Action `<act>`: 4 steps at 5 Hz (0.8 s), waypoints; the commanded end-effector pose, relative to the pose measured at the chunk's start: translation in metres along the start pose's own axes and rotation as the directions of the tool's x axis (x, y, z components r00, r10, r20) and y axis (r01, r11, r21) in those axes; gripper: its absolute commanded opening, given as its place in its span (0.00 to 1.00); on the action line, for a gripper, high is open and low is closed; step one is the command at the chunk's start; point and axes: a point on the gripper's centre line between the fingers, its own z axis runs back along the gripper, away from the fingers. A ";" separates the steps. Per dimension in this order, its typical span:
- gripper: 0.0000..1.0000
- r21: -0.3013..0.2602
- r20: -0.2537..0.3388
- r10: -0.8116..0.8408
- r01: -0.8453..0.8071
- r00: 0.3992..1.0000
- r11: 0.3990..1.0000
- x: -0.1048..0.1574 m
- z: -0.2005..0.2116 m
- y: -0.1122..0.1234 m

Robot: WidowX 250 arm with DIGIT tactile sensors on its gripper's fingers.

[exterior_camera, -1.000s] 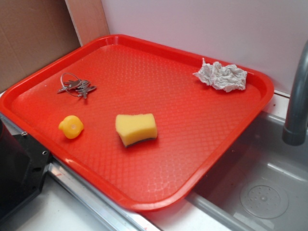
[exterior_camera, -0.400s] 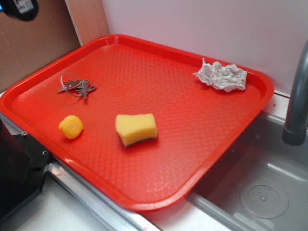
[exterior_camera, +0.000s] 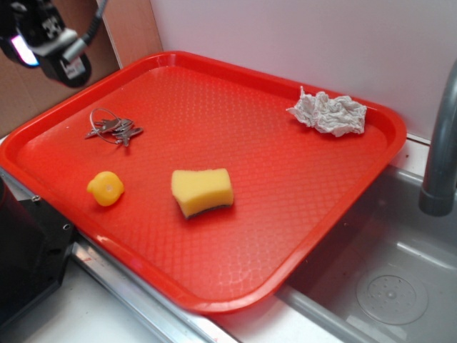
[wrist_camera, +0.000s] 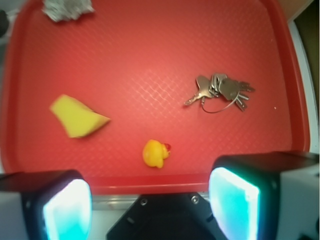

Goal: Grab the yellow duck.

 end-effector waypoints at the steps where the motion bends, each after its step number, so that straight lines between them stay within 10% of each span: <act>1: 1.00 0.051 -0.056 -0.038 0.041 0.998 0.998 -0.008 -0.042 0.003; 4: 1.00 0.104 -0.125 -0.089 0.103 0.988 0.989 -0.026 -0.104 0.013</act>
